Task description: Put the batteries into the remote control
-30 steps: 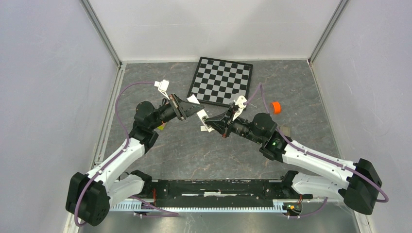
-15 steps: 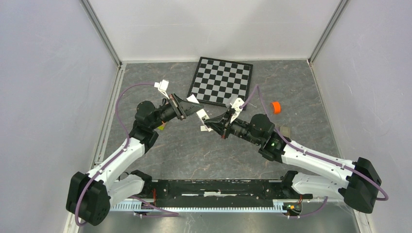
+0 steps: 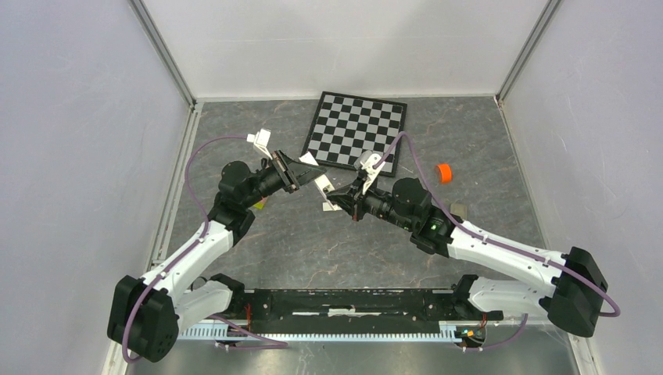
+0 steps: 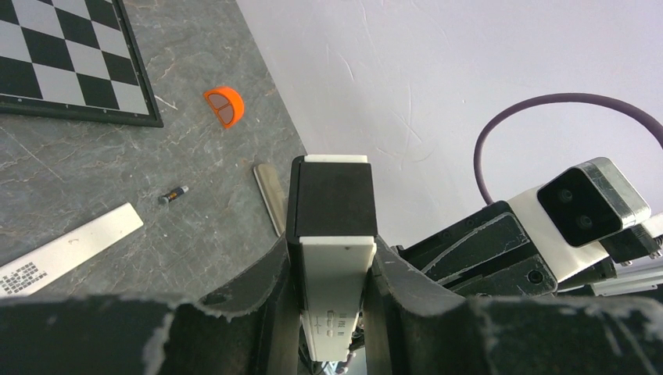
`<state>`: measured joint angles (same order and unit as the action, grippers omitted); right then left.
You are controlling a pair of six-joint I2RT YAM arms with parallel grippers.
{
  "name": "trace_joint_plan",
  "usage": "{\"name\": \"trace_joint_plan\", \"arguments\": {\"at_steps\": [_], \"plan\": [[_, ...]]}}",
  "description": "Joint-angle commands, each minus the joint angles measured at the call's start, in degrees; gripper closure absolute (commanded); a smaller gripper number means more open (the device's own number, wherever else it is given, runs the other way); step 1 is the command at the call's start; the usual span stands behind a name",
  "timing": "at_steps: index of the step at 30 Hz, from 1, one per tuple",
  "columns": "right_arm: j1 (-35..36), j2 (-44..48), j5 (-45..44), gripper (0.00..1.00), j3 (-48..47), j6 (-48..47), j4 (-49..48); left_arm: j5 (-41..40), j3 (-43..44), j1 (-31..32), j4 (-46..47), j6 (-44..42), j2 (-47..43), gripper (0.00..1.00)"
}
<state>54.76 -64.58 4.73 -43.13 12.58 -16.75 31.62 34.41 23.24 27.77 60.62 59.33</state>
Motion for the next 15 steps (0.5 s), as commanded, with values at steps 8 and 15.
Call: {"name": "trace_joint_plan", "arguments": {"at_steps": [8,15], "plan": [[0.1,-5.6,-3.3,1.00,-3.5,0.1,19.8,2.6,5.1,-0.1,7.0,2.0,-1.8,0.98],[0.1,-10.2,-3.1,0.98,-8.4,-0.5,26.1,4.2,5.6,-0.2,6.7,0.9,-1.6,0.98]]}}
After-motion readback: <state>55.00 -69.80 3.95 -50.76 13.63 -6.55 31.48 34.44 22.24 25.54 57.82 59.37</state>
